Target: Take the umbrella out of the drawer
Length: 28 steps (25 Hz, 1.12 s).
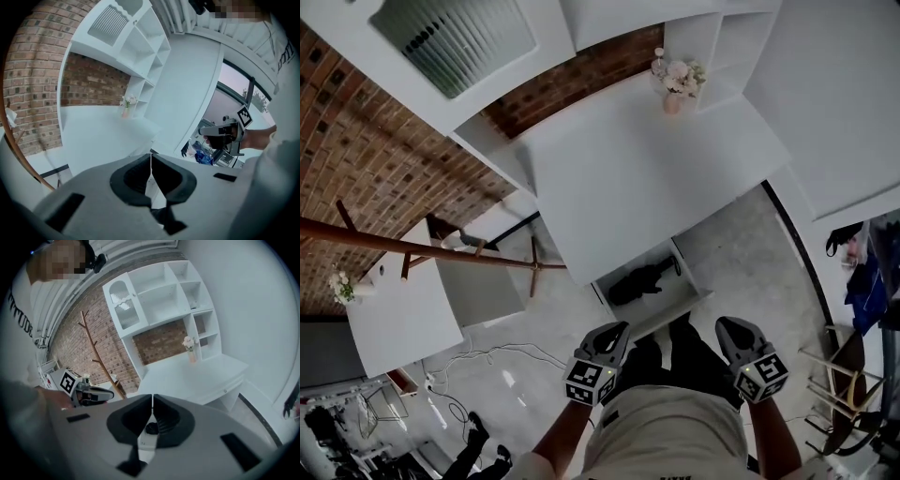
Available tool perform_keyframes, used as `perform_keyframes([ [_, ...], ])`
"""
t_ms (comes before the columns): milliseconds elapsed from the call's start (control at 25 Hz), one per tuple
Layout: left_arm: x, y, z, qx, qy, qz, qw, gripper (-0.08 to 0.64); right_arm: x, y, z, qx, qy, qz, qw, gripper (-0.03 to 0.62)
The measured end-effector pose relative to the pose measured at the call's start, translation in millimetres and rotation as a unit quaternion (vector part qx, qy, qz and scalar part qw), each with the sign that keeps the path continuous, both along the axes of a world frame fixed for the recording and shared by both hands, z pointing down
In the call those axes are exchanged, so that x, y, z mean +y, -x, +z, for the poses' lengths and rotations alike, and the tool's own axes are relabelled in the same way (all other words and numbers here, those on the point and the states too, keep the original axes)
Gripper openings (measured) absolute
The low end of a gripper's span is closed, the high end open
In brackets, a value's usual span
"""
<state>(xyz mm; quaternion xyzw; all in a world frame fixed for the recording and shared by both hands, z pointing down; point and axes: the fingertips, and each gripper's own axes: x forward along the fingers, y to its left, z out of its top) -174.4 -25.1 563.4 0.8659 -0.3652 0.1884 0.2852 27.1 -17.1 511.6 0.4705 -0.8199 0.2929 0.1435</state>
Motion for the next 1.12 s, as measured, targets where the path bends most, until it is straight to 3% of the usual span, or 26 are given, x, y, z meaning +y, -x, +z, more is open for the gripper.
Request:
perform_keyframes([
  [440,-37,-34,48,-0.035,0.024,0.0,0.9991,0.028,-41,-21,49,-0.004,0.053,-0.051,0.997,0.034],
  [640,-46,-43,78,-0.056,0.039,0.015,0.9976,0.028,-53,-18,71,-0.027,0.068,-0.069,0.995,0.032],
  [1120,-48,-47,143,-0.102,0.072,0.034,0.9916,0.028,-44,-20,137,-0.034,0.13,-0.087,0.987,0.033],
])
